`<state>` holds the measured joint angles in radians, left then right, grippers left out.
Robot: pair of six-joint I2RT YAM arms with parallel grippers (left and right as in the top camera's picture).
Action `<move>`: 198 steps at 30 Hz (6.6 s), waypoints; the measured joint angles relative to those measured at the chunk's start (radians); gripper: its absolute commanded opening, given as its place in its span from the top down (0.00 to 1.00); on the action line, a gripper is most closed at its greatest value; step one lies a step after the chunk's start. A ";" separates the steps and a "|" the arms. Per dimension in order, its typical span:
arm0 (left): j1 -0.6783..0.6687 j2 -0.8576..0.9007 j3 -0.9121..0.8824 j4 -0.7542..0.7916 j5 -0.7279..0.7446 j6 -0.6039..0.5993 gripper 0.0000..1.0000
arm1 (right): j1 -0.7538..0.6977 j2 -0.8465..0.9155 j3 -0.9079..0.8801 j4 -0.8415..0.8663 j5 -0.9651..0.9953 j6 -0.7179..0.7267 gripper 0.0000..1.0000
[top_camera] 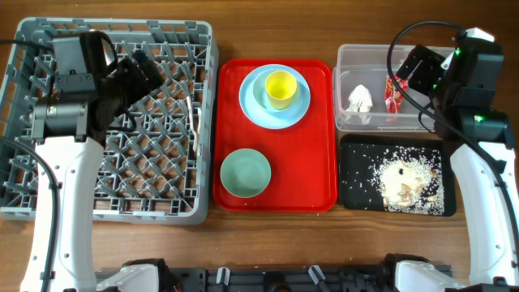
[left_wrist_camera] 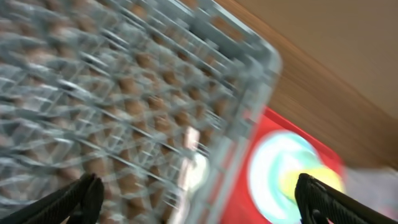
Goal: Sort waste into correct bins and load items into the dishwasher rack
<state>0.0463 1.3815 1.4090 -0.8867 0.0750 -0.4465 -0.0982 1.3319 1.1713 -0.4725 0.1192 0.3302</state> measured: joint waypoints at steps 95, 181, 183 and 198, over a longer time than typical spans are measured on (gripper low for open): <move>-0.674 0.901 0.722 -0.234 -0.209 0.150 0.77 | 0.000 0.000 0.000 -0.001 0.000 0.000 0.00; -0.500 0.624 0.319 -0.303 -0.068 0.688 0.34 | 0.000 0.000 0.000 -0.001 0.000 0.000 0.00; -0.463 0.649 0.319 -0.303 -0.037 0.718 0.37 | 0.000 0.000 0.000 -0.001 0.000 0.000 0.00; -0.411 0.673 0.316 -0.404 0.108 0.837 0.49 | 0.000 0.000 0.000 -0.001 0.000 0.000 0.00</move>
<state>-0.3645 2.0544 1.7248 -1.2903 0.1829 0.3908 -0.0982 1.3319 1.1713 -0.4732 0.1192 0.3302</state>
